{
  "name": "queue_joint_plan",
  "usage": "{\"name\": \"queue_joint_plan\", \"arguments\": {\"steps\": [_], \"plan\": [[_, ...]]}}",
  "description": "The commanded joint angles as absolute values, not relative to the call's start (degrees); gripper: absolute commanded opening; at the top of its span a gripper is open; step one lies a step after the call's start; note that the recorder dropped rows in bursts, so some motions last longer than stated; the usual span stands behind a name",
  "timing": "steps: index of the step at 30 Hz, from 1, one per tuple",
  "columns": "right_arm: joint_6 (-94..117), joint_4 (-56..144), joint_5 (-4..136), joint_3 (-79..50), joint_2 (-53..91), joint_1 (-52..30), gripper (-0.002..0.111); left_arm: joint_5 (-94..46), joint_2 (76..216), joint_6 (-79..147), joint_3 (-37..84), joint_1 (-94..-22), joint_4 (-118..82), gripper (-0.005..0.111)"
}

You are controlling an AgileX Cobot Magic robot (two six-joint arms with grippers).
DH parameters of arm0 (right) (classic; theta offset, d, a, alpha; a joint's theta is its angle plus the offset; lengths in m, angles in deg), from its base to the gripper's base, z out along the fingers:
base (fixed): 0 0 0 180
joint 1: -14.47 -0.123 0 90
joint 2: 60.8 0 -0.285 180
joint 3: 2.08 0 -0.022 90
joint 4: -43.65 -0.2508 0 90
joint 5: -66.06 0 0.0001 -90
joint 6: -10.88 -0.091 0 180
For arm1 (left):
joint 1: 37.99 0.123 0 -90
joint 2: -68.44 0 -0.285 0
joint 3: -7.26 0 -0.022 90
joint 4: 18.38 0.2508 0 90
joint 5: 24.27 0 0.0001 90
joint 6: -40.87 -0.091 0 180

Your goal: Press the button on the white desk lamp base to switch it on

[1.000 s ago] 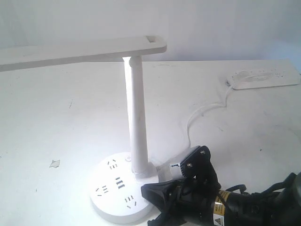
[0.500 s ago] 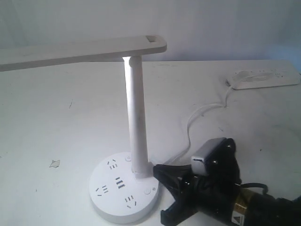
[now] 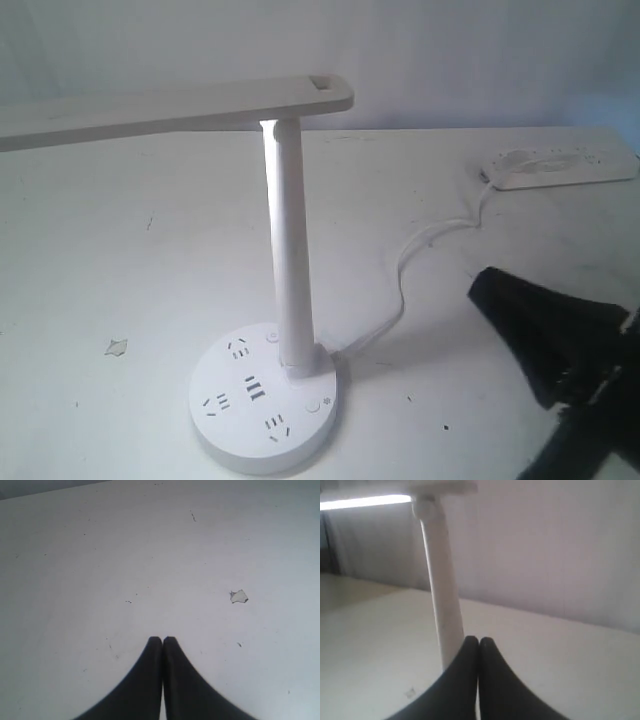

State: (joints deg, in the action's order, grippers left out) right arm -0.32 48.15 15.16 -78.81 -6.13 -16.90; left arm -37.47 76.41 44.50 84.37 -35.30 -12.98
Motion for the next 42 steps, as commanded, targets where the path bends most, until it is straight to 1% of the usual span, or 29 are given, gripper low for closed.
{"name": "queue_joint_plan", "arguments": {"steps": [1,7,8,18,26,30,32,42], "plan": [[1.6,47.6,24.9,-79.3,-23.4,-17.0,0.000,-37.6,76.2,44.5,84.5,-35.3,-13.6,0.000],[10.9,40.3,50.0,-79.3,-52.9,-16.9,0.000,-37.6,76.2,44.5,84.5,-35.3,-13.6,0.000],[11.6,40.0,52.3,-79.3,-53.0,-16.6,0.000,-37.4,76.2,44.5,84.5,-35.3,-13.6,0.000],[13.7,37.8,55.7,-79.3,-53.0,-16.2,0.000,-37.6,76.2,44.5,84.5,-34.8,-13.7,0.000],[3.4,37.2,74.5,-79.3,-53.0,-16.2,0.000,-37.6,76.2,44.5,84.5,-34.8,-13.6,0.000],[-10.8,33.1,83.5,-79.3,-53.0,-16.2,0.000,-37.6,76.2,44.5,84.5,-34.8,-13.6,0.000],[-13.6,33.1,85.7,-79.3,-53.0,-16.2,0.000,-37.6,76.2,44.5,84.5,-34.8,-13.6,0.000],[-13.6,33.1,86.0,-79.3,-53.0,-16.2,0.000,-37.6,76.2,44.5,84.5,-34.8,-13.6,0.000]]}}
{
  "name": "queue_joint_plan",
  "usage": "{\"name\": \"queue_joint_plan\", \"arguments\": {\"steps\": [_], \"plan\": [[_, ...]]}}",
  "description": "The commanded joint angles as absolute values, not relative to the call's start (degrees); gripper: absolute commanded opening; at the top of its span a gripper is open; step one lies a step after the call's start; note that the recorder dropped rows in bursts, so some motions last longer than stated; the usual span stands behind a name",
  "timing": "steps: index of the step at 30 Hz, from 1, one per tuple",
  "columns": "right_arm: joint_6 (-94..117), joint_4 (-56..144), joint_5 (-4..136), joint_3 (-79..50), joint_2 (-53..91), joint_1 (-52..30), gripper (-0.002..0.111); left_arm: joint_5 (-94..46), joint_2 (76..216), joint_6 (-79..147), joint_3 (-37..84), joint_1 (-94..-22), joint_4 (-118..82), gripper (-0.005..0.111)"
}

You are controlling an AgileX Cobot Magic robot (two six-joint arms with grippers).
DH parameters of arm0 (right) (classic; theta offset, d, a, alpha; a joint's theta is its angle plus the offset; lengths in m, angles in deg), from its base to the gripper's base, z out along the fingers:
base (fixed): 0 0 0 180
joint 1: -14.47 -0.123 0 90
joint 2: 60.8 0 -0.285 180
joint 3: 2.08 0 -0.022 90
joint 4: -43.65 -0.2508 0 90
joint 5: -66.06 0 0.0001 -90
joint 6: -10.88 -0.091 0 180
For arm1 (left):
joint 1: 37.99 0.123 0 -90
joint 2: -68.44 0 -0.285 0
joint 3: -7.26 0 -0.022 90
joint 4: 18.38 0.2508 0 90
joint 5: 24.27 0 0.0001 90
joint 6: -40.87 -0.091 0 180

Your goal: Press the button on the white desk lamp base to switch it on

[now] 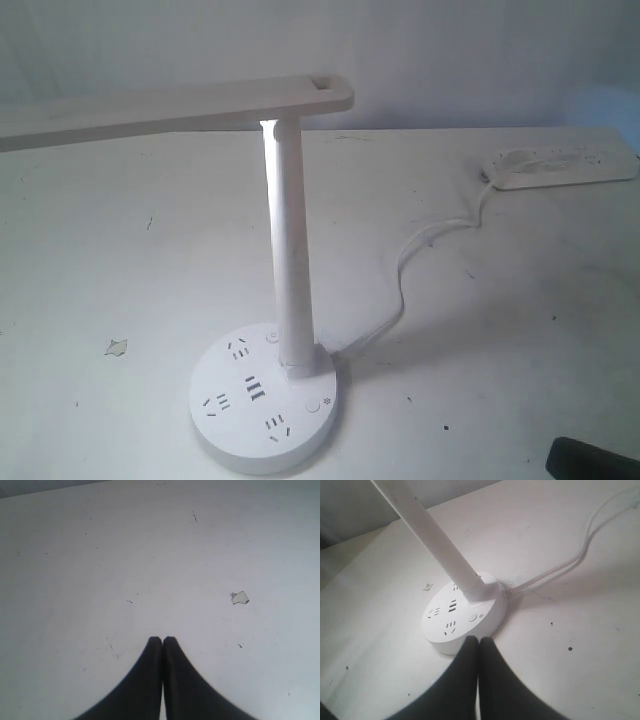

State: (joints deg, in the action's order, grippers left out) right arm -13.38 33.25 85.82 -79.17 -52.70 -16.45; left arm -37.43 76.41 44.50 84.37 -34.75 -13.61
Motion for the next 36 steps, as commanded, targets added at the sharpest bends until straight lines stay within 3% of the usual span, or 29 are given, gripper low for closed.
{"name": "queue_joint_plan", "arguments": {"steps": [1,9,27,36], "plan": [[-13.6,33.1,86.0,-79.3,-53.0,-16.2,0.000,-37.6,76.2,44.5,84.5,-34.8,-13.6,0.000],[-10.7,33.5,85.8,-79.3,-53.0,-15.0,0.000,-37.6,76.2,44.5,84.5,-34.8,-13.6,0.000],[-9.5,60.5,87.2,-79.3,-53.0,20.7,0.000,-37.6,76.2,44.5,84.5,-34.8,-13.6,0.000],[-0.5,60.5,87.6,-79.3,-53.0,26.6,0.000,-37.6,76.2,44.5,84.5,-34.8,-13.6,0.000]]}}
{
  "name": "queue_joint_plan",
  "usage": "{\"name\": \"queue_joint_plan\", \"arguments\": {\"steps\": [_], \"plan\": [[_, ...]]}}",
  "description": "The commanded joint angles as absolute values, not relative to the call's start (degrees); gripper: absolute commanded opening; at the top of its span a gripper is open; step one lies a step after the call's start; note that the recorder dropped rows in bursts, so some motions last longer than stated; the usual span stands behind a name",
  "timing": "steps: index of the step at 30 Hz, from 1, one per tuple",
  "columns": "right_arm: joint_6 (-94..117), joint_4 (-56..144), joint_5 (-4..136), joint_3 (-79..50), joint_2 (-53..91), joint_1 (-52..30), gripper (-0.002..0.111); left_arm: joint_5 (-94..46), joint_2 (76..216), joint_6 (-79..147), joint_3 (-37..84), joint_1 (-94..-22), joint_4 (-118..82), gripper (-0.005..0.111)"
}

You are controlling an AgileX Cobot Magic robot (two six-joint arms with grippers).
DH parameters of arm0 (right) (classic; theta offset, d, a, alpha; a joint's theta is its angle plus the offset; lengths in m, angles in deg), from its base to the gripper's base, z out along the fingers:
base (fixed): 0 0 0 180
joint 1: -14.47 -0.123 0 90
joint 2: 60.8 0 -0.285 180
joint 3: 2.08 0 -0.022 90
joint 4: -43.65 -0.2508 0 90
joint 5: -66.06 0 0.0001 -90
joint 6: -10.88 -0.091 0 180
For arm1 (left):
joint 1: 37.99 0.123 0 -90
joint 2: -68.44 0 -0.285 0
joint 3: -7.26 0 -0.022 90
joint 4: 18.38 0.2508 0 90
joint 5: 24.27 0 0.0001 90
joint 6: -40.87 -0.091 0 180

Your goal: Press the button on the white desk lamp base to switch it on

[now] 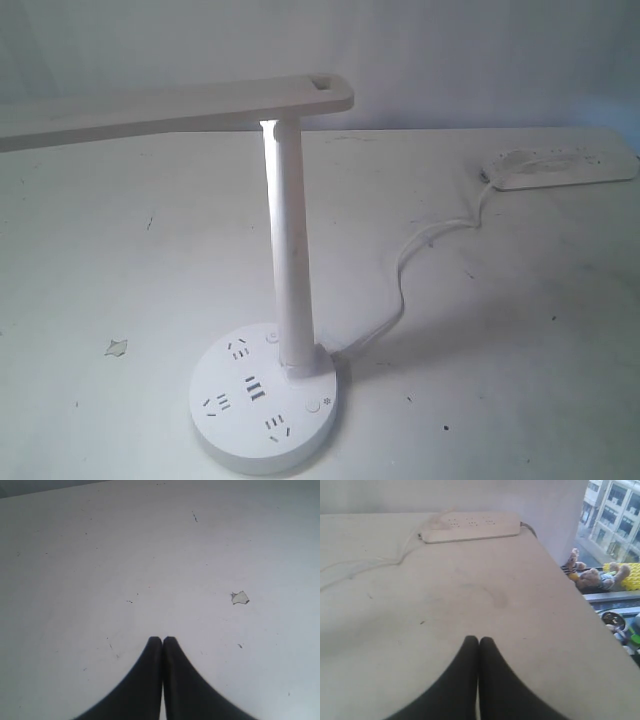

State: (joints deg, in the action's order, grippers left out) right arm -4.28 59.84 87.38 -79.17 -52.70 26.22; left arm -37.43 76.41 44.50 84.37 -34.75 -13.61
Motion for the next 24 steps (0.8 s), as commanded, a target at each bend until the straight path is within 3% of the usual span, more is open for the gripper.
{"name": "queue_joint_plan", "arguments": {"steps": [1,9,24], "plan": [[-0.5,60.5,87.6,-79.3,-53.0,26.2,0.000,-37.6,76.2,44.5,84.5,-34.8,-13.6,0.000],[-2.3,60.5,87.3,-79.3,-53.0,20.4,0.000,-37.6,76.2,44.5,84.5,-34.8,-13.6,0.000],[-2.3,60.5,87.2,-79.3,-53.0,20.2,0.000,-37.6,76.2,44.5,84.5,-34.8,-13.6,0.000]]}}
